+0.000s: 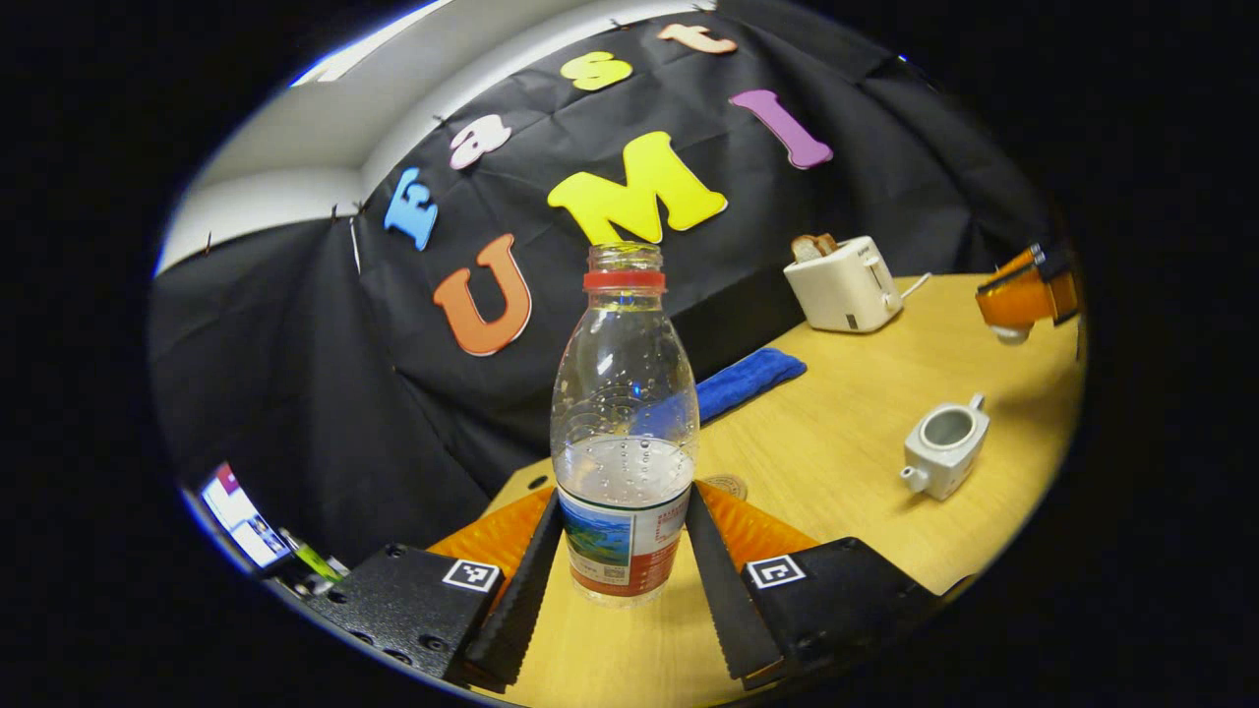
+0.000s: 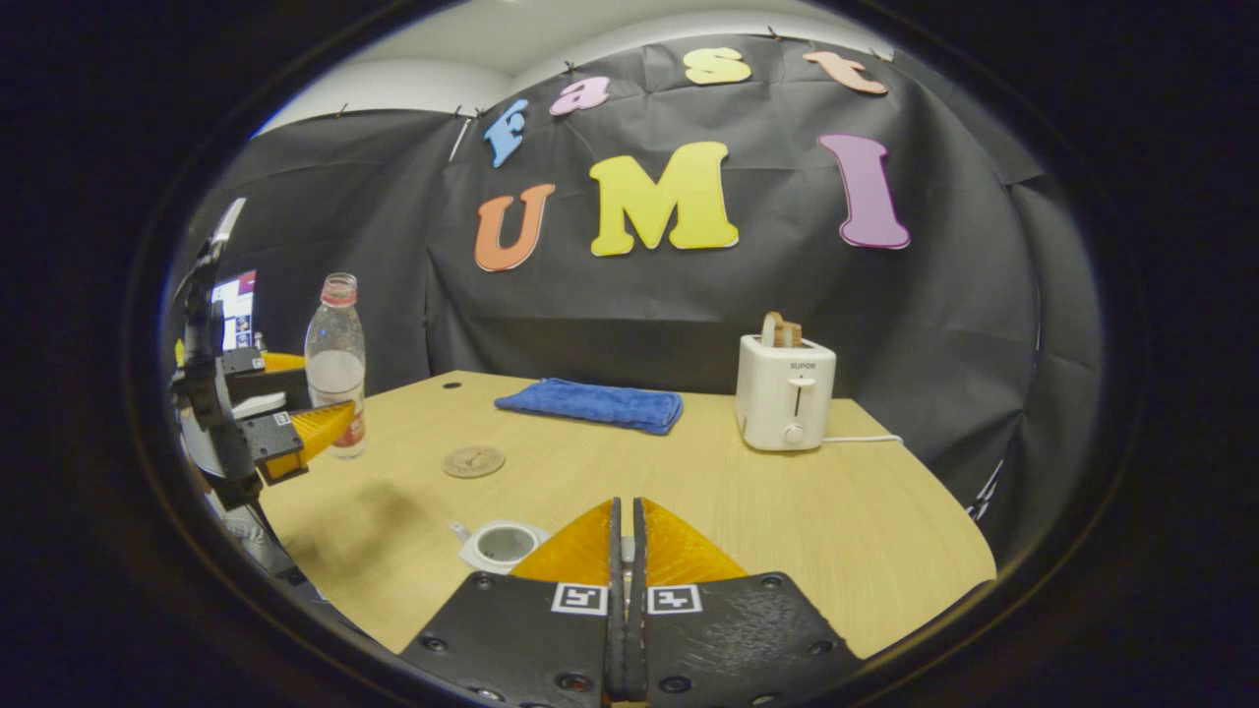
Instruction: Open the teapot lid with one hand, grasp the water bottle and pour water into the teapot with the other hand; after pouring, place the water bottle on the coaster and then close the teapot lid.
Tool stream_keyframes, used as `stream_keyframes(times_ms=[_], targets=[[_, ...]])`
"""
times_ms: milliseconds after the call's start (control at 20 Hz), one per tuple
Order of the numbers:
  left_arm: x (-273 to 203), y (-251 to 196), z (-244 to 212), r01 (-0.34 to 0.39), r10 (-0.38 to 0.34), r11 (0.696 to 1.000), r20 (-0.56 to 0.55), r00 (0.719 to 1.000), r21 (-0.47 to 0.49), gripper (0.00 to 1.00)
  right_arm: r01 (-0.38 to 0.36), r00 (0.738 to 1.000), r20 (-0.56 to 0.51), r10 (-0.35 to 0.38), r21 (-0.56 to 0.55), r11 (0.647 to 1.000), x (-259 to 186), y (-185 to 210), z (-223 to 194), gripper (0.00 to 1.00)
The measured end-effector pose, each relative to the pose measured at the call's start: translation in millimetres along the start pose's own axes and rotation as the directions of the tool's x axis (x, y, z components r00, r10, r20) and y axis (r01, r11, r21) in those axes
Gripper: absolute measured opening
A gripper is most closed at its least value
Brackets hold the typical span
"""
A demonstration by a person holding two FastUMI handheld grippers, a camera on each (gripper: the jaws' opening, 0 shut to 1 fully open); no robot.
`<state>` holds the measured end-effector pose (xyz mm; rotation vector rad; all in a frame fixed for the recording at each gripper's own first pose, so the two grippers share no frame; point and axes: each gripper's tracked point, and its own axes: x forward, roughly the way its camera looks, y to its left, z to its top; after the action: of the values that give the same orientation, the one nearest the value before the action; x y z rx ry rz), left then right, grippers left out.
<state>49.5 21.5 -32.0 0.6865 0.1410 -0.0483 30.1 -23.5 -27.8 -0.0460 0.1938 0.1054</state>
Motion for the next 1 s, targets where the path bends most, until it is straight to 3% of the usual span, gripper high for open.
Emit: stream_keyframes(times_ms=[200, 450, 650, 750, 1000], targets=[[0.1, -14.3, 0.9, 0.011, -0.014, 0.956, 0.008, 1.0, 0.293, 0.75, 0.009, 1.0, 0.002, -0.009, -0.005, 1.0, -5.1, -9.4, -0.3, 0.0], [5.4, -41.0, -0.6, 0.031, -0.052, 0.809, 0.019, 0.998, 0.587, 0.74, 0.018, 1.0, -0.005, -0.019, -0.011, 1.0, -11.3, -19.1, -7.4, 0.0], [-1.1, -62.5, 5.6, 0.042, -0.086, 0.695, 0.025, 0.996, 0.717, 0.74, 0.029, 1.0, -0.004, -0.029, -0.012, 1.0, -17.6, -26.9, -11.0, 0.0], [-7.0, -67.9, 3.3, 0.043, -0.091, 0.651, 0.023, 0.996, 0.758, 0.77, 0.032, 0.999, -0.004, -0.032, -0.016, 0.999, -18.7, -29.9, -11.7, 0.0], [-13.1, -82.4, 4.8, 0.031, -0.079, 0.538, 0.014, 0.997, 0.842, 0.74, 0.04, 0.999, 0.0, -0.04, -0.019, 0.999, -23.2, -37.4, -14.1, 0.0]])
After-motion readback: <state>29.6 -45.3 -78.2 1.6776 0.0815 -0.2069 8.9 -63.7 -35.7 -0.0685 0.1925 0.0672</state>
